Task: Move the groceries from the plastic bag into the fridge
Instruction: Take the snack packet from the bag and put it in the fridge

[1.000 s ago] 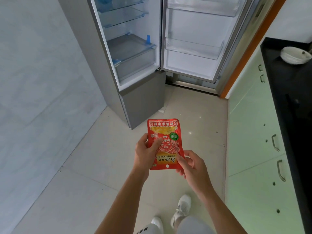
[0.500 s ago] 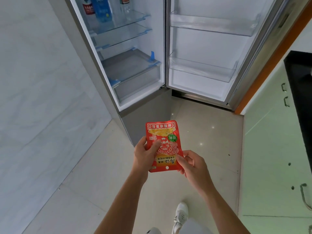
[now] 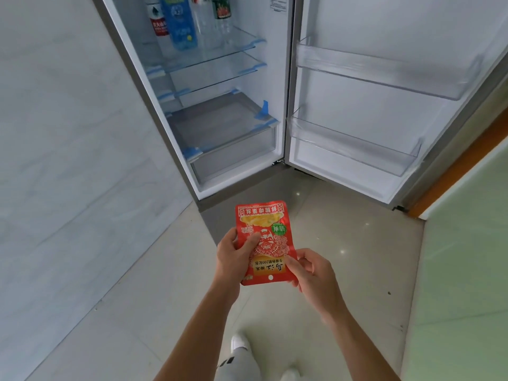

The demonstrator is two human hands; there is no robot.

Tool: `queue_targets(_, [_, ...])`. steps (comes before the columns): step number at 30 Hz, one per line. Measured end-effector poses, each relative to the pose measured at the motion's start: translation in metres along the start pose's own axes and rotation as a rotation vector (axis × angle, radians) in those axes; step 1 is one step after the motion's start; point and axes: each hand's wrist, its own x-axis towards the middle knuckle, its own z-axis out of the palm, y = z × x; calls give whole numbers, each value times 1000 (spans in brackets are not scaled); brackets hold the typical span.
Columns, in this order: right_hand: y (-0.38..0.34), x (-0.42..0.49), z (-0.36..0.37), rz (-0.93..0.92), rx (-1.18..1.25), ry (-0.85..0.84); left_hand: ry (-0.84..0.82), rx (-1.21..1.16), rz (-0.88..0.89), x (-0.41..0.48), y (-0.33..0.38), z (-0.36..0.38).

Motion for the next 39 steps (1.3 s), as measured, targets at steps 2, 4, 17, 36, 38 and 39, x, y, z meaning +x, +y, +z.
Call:
queue_targets(2, [1,16,2,-2,0,-18,17,4,2,14,2,0])
queue_targets(4, [-1,33,5,4,0,-34,31,13,3,30,4,0])
queue_targets(17, [-57,195,43,-1,-37,-28,12,-25,10,192,66,-9])
queue_targets(36, [-96,357,105,50,-20,-83,44,-39,-76,365,118,-35])
queue_targets(38, [-98,371,103,58,-13,-111,56,-52,-92,375,119,-32])
queue_targets(39, [-98,380,102,61,-10,-132,65,-62,-97,381,121,-30])
